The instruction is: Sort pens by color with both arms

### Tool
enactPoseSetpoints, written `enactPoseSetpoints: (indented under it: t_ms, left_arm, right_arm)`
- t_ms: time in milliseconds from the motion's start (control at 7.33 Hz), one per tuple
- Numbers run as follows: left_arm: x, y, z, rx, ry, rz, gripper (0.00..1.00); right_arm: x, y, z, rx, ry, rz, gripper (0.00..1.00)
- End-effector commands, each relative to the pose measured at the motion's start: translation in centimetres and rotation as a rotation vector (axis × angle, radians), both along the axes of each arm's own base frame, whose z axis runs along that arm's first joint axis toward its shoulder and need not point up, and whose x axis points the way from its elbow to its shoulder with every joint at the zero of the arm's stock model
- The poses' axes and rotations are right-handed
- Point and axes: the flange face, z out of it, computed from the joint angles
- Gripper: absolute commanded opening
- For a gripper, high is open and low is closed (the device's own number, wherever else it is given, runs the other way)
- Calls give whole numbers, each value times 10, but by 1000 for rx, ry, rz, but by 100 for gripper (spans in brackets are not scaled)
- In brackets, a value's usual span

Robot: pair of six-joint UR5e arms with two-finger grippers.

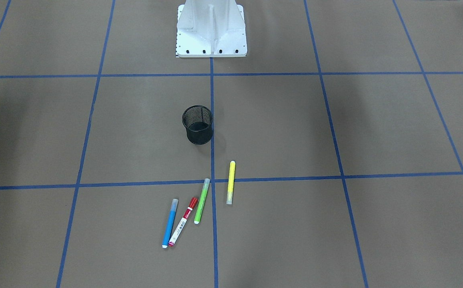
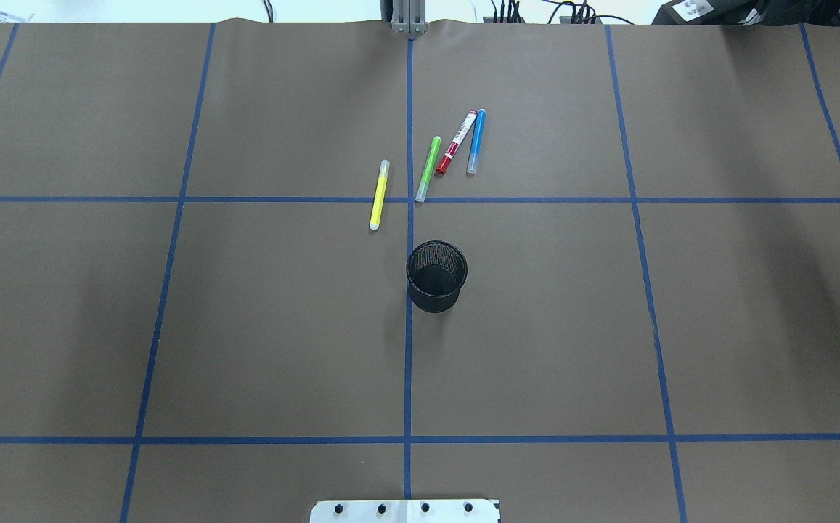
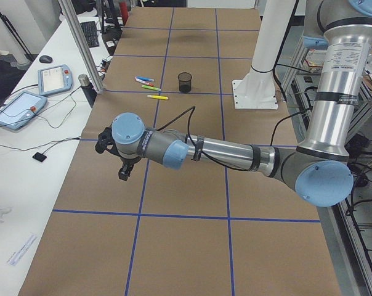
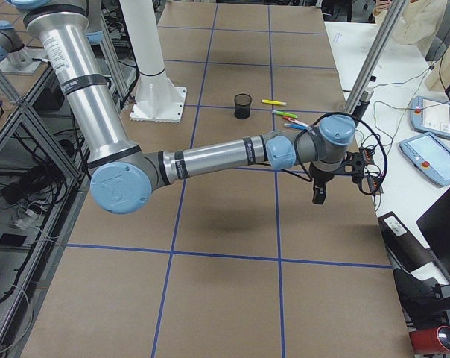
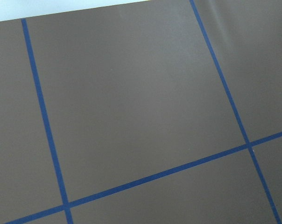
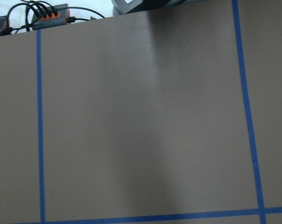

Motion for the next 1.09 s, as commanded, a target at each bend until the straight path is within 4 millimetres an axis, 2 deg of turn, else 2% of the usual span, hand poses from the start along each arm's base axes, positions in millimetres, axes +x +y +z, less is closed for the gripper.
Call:
enactPoseSetpoints:
  t_ms: [0,136,273,545,955]
  left_arm:
    - [-9,37,12,-6,-3,-14,100]
    - [-14,49,13,5,-6,-21,100]
    - [-14,62,20,-5,-6,-21,100]
    - [-16,71,21,-8,-9,-27,100]
    - [-16,73,20,-7,-13,-28,100]
  right_arm:
    - [13,59,43,2,16,-11,99]
    - [15,78,55,4,19,-13,99]
    - [16,81,58,3,19,-11,99]
    - [19,83,62,-1,27,-5,99]
    - [19,85,64,-7,27,-6,99]
